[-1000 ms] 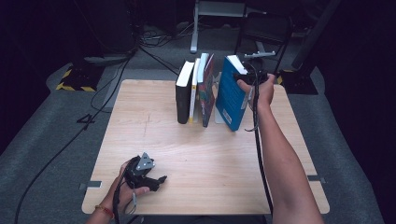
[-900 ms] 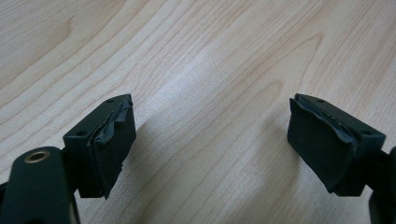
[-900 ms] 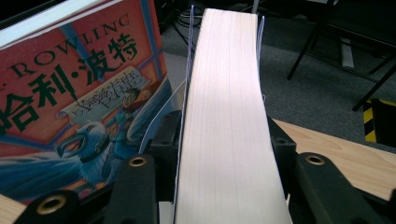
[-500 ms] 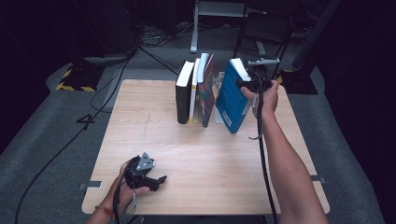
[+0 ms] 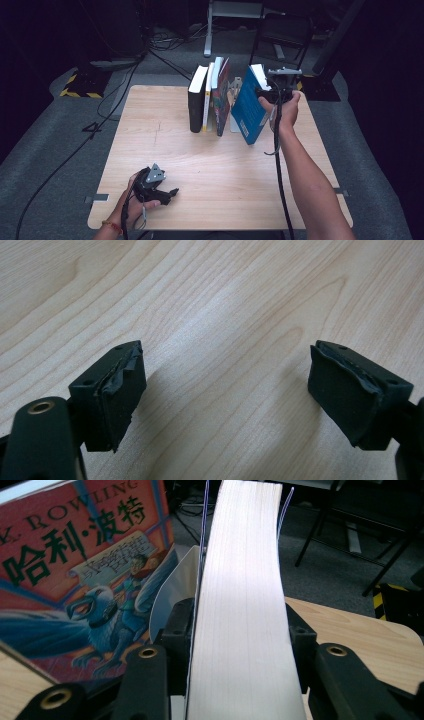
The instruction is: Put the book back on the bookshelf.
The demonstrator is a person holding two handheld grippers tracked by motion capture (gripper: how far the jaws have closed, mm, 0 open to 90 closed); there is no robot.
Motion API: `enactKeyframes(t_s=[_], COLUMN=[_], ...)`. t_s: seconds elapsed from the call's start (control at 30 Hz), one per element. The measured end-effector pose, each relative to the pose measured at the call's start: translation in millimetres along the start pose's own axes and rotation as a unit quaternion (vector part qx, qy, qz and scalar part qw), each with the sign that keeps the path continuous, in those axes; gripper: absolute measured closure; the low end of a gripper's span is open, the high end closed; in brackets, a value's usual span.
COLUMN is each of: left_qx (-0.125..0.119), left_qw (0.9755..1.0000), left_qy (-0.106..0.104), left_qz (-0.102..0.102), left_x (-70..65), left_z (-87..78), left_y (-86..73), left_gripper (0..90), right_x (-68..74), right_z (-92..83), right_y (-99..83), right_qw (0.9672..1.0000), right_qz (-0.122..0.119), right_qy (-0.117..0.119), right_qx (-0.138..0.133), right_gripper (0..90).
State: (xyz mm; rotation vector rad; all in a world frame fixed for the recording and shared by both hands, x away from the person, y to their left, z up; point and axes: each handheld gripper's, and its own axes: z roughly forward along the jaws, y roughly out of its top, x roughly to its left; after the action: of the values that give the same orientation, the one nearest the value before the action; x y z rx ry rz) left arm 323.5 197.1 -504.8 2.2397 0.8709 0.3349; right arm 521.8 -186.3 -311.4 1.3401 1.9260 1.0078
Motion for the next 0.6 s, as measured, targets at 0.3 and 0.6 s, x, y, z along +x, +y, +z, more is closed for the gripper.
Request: enactKeyframes(t_s=[0.3, 0.6], left_qx=[0.000, 0.000], left_qw=[1.0000, 1.0000], left_qy=[-0.001, -0.001], left_qz=[-0.002, -0.002], left_x=[0.1, 0.1], left_z=[0.2, 0.3], left_y=[0.1, 0.3], left_gripper=[15.6, 15.4], right_x=[-2.1, -8.1], right_z=[-3.0, -3.6], right_y=[0.2, -5.8], right_qw=[0.9991, 0.9966], right_qz=[-0.033, -0.048], right_qy=[0.022, 0.040], right_qx=[0.017, 0.053], right_gripper=[55.1, 46.3])
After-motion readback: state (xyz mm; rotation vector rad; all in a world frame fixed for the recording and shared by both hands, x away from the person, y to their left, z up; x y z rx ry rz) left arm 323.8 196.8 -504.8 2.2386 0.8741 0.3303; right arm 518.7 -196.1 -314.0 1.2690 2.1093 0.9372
